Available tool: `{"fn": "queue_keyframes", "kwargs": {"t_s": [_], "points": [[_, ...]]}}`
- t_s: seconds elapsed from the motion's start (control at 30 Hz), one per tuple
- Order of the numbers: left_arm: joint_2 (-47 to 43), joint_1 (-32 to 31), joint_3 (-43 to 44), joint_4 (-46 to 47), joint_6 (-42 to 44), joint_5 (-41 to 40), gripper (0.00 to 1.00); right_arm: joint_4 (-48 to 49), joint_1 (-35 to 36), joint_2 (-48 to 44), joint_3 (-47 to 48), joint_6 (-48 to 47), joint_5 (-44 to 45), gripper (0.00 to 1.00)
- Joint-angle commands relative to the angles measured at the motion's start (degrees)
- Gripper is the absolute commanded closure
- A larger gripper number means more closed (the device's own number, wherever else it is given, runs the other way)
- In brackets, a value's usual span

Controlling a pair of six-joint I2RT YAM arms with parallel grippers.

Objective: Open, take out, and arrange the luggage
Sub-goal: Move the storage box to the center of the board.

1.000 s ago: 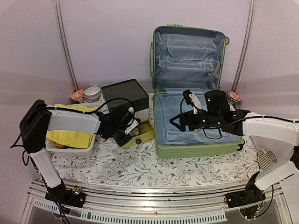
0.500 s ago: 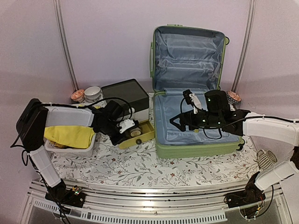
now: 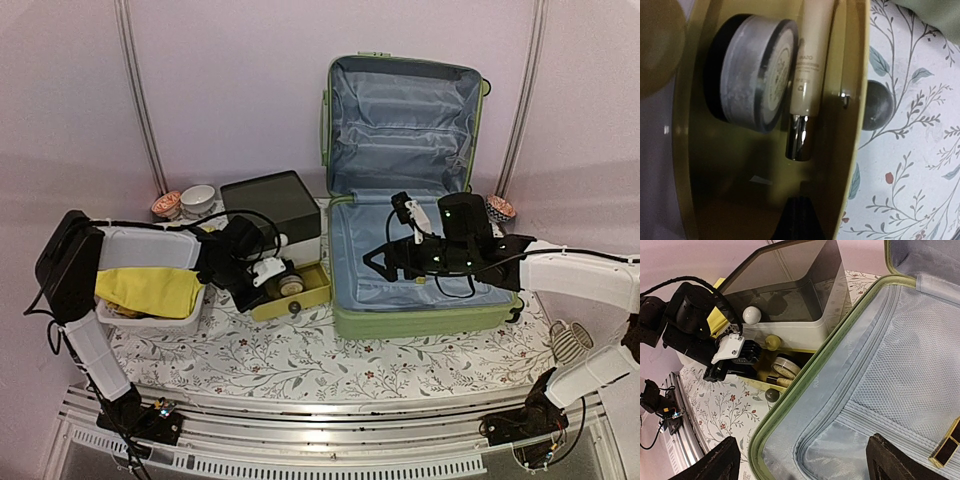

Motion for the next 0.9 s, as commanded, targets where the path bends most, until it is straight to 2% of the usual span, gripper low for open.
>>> {"fn": "queue_keyframes", "kwargs": {"t_s": [0.0,0.17,0.3,0.43,0.67,0.8,0.83,0.87], "points": [[-0.96,0.57,-1.51,-13.58,0.2,-3.35,1.0,0.15,-0.45,-1.07,1.37,0.62,-0.82,0.12],[-4.94,1.21,-4.75,-13.28,3.06,-5.92,1.0,0.02,-0.38,-1.7,1.1,0.5,-0.47,0.12],[-8.18,1.71,-7.32,-15.67,8.61,-0.59,1.0,0.17,-0.41,-1.52,1.09,0.63,-0.77,0.12],[-9.93,1.8,-8.05,-16.14,10.76,-1.81,1.0,0.41,-0.43,-1.32,1.35,0.76,-1.1,0.12],[-11.48,1.89,-7.21,-17.55,12.24,4.65,1.0,0.45,-0.42,-1.81,1.01,1.12,-1.09,0.12],[-16.68,1.98,-8.12,-15.11,12.25,3.37,1.0,0.38,-0.37,-2.27,0.52,1.21,-0.91,0.12],[-17.86,1.9,-8.16,-14.2,11.47,3.87,0.97,0.55,-0.42,-2.28,0.32,1.21,-0.93,0.12],[-18.75,1.89,-8.14,-13.56,11.08,4.79,0.87,0.73,-0.4,-2.16,0.27,1.21,-0.95,0.12]]}}
